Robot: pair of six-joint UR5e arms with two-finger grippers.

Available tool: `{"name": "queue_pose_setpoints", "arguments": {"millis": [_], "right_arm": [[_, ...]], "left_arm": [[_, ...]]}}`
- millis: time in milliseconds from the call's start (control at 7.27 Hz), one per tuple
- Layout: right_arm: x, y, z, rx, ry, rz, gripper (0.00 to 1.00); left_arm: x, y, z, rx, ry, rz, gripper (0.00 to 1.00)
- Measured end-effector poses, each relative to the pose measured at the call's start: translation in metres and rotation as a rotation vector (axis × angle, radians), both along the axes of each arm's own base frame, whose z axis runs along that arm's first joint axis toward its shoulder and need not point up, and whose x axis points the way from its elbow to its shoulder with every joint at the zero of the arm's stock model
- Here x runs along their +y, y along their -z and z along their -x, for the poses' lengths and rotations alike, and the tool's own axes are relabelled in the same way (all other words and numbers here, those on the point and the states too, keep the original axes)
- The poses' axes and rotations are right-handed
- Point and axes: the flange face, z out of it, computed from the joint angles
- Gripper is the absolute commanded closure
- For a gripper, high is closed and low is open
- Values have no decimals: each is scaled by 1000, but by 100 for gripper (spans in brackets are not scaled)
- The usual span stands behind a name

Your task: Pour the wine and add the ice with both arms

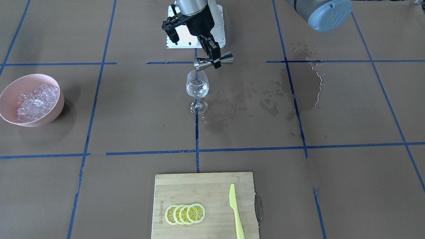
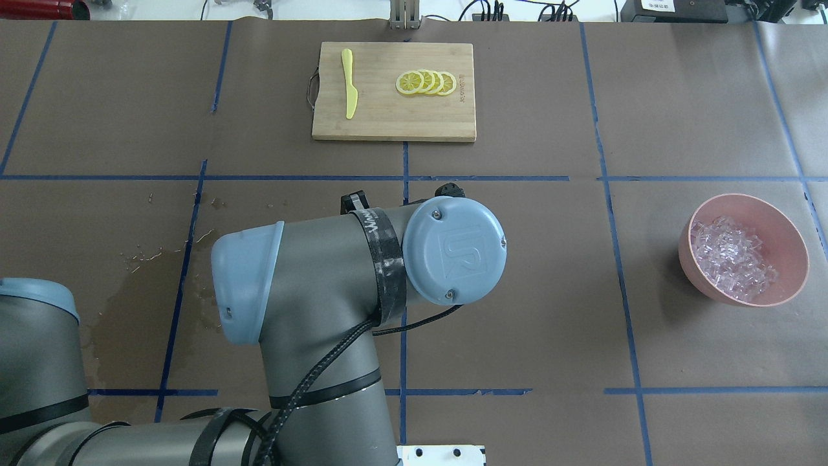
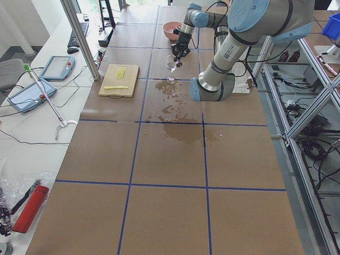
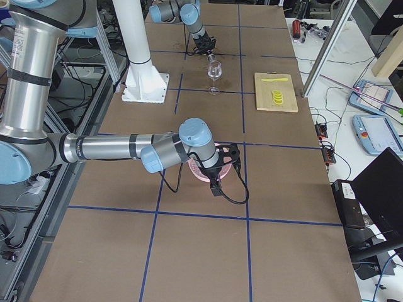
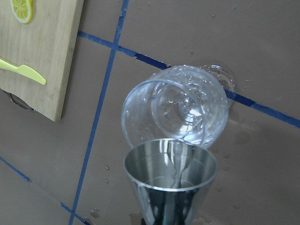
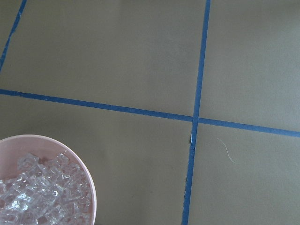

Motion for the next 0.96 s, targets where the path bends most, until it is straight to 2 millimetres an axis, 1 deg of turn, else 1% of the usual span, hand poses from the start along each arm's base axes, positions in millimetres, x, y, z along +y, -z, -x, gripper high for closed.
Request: {"name": "queue_pose_setpoints", "arguments": {"millis": [138, 413, 550, 688, 826, 963], "right_arm": [[0, 0, 0, 0, 0, 0, 0], [0, 0, 0, -1, 0, 0, 0], [0, 0, 0, -1, 1, -1, 0], [0, 0, 0, -1, 2, -1, 0], [0, 0, 0, -1, 2, -1, 0], [0, 0, 0, 0, 2, -1, 0]], "left_arm": [[-5, 4, 6, 9, 11, -1, 100], [-23, 12, 30, 62, 63, 7, 100], [-31, 15, 51, 130, 103, 17, 100], [-35, 14, 77, 204, 136, 18, 100], [-42, 12, 103, 261, 167, 9, 100], [-51, 5, 125, 310, 198, -8, 100]]}}
